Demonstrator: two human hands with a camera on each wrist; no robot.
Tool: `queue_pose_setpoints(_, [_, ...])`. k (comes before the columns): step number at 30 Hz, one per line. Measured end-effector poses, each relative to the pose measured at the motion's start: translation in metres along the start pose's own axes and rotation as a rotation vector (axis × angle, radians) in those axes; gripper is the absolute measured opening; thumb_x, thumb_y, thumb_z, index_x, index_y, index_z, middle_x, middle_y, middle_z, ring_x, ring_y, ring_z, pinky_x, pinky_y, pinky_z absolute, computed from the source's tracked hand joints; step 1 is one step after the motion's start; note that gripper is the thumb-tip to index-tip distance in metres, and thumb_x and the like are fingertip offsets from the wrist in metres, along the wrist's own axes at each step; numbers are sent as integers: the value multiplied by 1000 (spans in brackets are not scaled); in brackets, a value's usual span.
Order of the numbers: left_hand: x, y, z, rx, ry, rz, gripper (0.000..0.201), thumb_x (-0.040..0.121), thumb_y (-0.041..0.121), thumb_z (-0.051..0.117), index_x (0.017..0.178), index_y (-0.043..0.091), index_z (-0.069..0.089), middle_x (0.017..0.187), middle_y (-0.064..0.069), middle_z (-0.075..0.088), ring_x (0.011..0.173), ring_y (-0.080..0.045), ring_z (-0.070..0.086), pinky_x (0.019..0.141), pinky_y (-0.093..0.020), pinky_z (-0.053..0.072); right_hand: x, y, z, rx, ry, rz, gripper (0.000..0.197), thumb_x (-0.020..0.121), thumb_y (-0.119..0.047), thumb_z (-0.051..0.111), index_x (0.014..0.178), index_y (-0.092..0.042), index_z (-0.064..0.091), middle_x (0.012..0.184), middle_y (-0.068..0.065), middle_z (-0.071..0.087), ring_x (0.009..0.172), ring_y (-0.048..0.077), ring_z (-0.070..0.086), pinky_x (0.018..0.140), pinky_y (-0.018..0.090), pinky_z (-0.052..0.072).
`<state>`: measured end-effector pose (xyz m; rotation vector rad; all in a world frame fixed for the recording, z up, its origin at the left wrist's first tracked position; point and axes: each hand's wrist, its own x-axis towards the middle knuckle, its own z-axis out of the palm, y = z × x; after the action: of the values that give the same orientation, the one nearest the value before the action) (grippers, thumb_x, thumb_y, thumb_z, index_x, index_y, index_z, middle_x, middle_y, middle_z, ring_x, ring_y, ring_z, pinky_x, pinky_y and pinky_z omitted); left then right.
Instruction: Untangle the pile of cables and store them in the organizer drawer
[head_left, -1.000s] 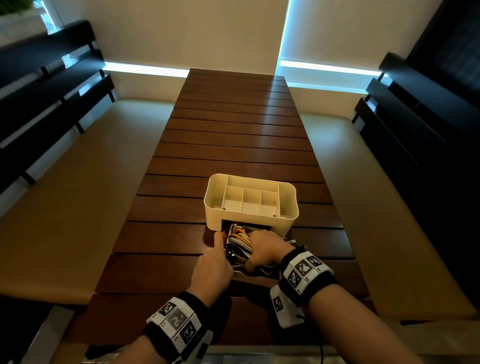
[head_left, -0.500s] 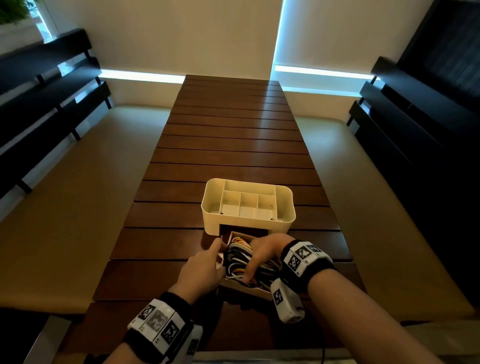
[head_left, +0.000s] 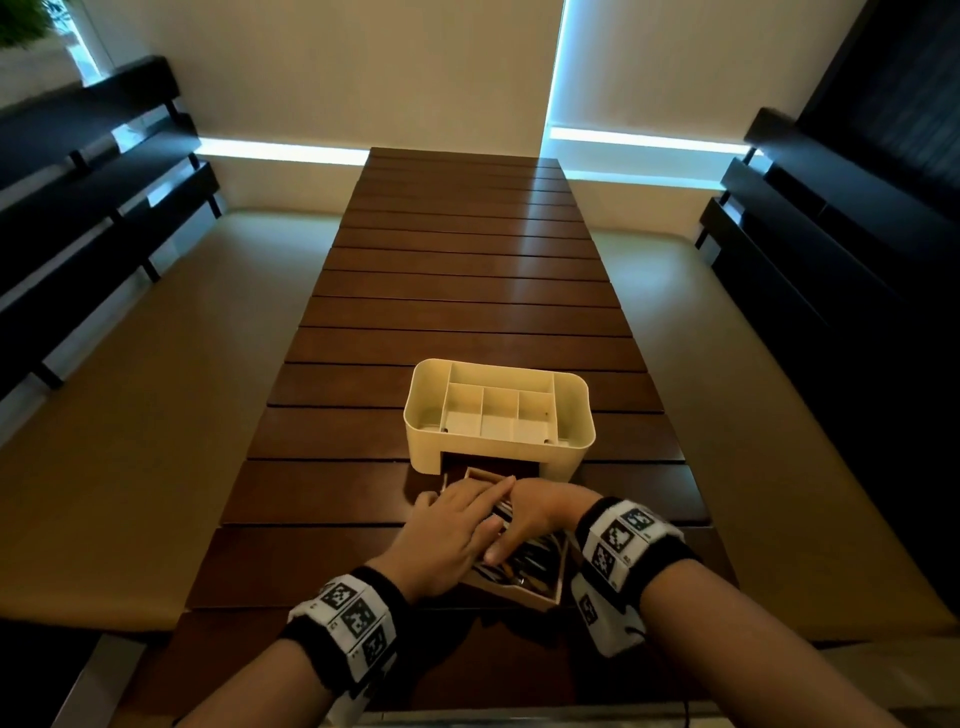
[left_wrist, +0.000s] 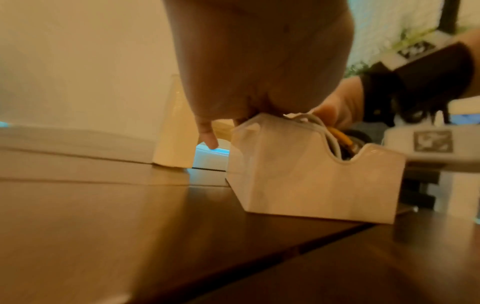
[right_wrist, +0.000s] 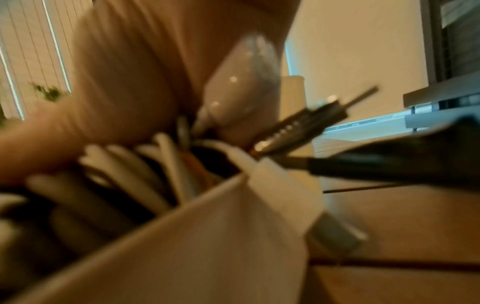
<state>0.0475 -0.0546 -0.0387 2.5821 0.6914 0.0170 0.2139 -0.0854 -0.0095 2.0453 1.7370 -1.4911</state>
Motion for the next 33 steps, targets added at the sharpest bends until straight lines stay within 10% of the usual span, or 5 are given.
queue_pose_setpoints(12, [10,14,4,213,54,-92,58,93,45,-2,147,37,18,138,17,44,127,-8,33,91,-39,16,-63,43,33,332,1082,-9,27,81,-19,69,108,-20,66,102,-5,64,99,13,59,85,27,48])
queue_pose_setpoints(17, [18,22,1,143,57,-130,35,101,37,19,135,36,29,129,16,50,121,-9,35,98,-46,12,-83,59,33,860,472,164,33,96,-24,47,129,-23,47,121,-1,53,100,10,55,69,21,49])
queue_pose_setpoints(25, [27,30,7,301,119,-162,28,101,32,21,117,24,42,124,6,52,117,-17,39,95,-47,22,-74,28,44,882,849,208,8,82,-14,67,80,-11,60,86,7,66,74,18,66,70,39,59])
queue_pose_setpoints(28, [25,27,16,269,198,-164,30,95,32,22,112,23,46,120,-1,49,111,-21,41,87,-46,29,-65,18,56,499,1023,258,16,81,-20,68,70,-18,57,84,-1,58,75,10,55,65,19,47])
queue_pose_setpoints(33, [27,20,26,269,393,-133,13,85,32,36,89,23,46,113,-4,58,106,-23,48,74,-51,46,-73,-2,72,161,1032,176,13,89,-23,58,95,-17,67,91,-3,56,87,15,58,68,17,38])
